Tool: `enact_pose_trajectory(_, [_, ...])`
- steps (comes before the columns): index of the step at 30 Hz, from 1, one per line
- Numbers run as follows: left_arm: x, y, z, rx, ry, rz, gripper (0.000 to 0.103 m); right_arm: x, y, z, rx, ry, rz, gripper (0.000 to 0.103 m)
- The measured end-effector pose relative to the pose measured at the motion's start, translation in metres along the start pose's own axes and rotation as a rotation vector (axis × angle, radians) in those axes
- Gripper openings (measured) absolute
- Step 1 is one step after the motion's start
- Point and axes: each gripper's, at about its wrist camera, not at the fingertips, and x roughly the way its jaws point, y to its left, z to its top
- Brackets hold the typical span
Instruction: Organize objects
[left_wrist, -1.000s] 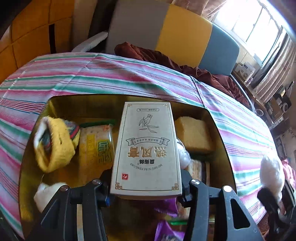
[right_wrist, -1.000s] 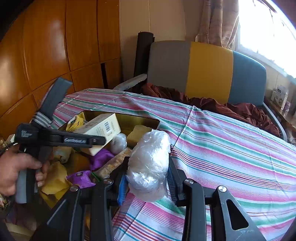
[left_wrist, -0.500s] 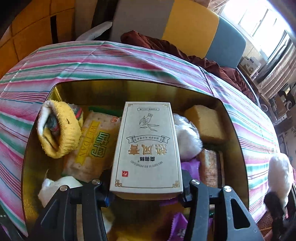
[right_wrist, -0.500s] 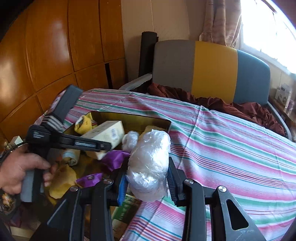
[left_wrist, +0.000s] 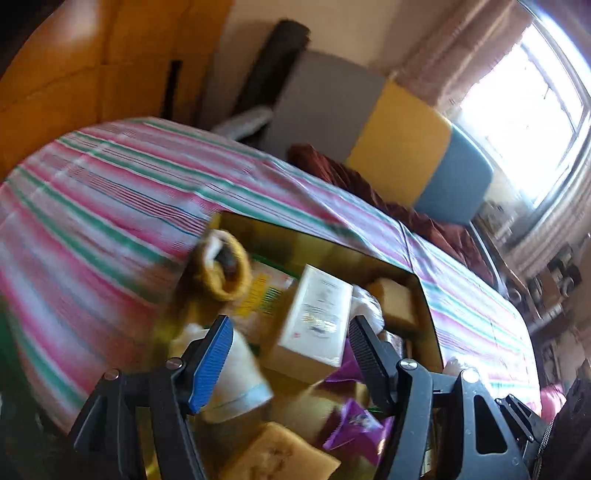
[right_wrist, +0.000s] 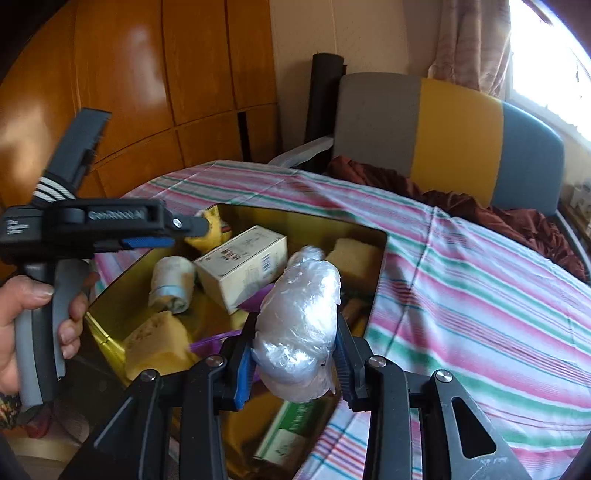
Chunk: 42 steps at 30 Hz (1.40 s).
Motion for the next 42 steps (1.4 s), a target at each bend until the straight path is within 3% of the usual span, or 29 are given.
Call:
enact_pose_trajectory(7, [-0.029,0.02,-0.011,-0.076,-0.087,0.034,0.066,0.007,0.019,-0.002,-0.036,0.035,0.01,0.038])
enact_pose_trajectory(18, [-0.06,0.026,-0.024,-0.089,-0.137,0.07,0.066,0.017,0.046,0.004,-0.092,0.1,0.015,0.038])
enact_pose_trajectory(27, [-0.078,0.025,-0.034,-0.057,-0.158,0.202,0.066,0.034,0.061,0.012,-0.097,0.157,0.028,0.038])
enact_pose_trajectory(33, [-0.08,0.013,-0.038,0.001,-0.161,0.256,0.066,0.056,0.058,0.022,-0.023,0.184,0.062,0.039])
enact_pose_trajectory(35, [-0.081,0.008,-0.04,0.029,-0.166,0.265,0.066,0.061,0.056,0.024,0.003,0.19,0.077,0.043])
enact_pose_trajectory(40, [-0.084,-0.001,-0.042,0.057,-0.18,0.309,0.066,0.053,0.05,0.021,0.025,0.153,0.068,0.068])
enact_pose_trajectory(42, [-0.085,-0.003,-0.043,0.066,-0.183,0.314,0.066,0.047,0.046,0.019,0.037,0.141,0.062,0.069])
